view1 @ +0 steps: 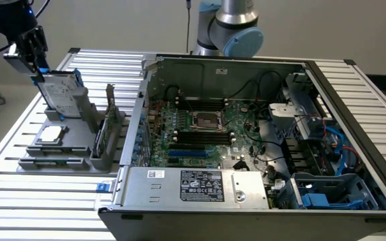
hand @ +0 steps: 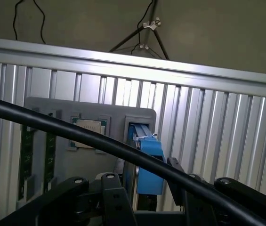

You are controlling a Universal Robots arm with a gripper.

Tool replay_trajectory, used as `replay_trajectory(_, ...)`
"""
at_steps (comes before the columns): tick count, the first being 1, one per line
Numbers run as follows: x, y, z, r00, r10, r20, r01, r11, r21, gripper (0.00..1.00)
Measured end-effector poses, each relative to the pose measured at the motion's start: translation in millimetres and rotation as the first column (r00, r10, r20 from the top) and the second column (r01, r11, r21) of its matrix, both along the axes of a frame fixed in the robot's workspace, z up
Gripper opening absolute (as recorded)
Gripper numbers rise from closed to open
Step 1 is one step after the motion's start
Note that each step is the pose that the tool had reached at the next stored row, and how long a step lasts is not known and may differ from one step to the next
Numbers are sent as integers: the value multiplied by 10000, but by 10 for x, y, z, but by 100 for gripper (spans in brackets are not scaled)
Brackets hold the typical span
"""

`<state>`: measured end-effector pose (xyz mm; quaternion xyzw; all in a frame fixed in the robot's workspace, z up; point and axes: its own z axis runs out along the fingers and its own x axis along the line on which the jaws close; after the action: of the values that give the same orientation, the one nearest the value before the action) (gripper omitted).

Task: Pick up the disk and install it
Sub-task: 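Pick up the disk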

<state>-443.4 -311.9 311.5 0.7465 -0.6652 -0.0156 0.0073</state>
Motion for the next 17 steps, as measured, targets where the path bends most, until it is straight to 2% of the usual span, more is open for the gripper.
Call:
replay_trajectory(8,-1,9,-136,9998,0,188,0,10000,-12,48)
replay_trajectory(11,-11,16,-186,9998,1,223,0,10000,-36,48)
replay_trajectory(13,-18,25,-214,9997,2,237,0,10000,-74,48)
replay_trajectory(17,-21,65,-242,9997,3,248,0,9999,-140,48)
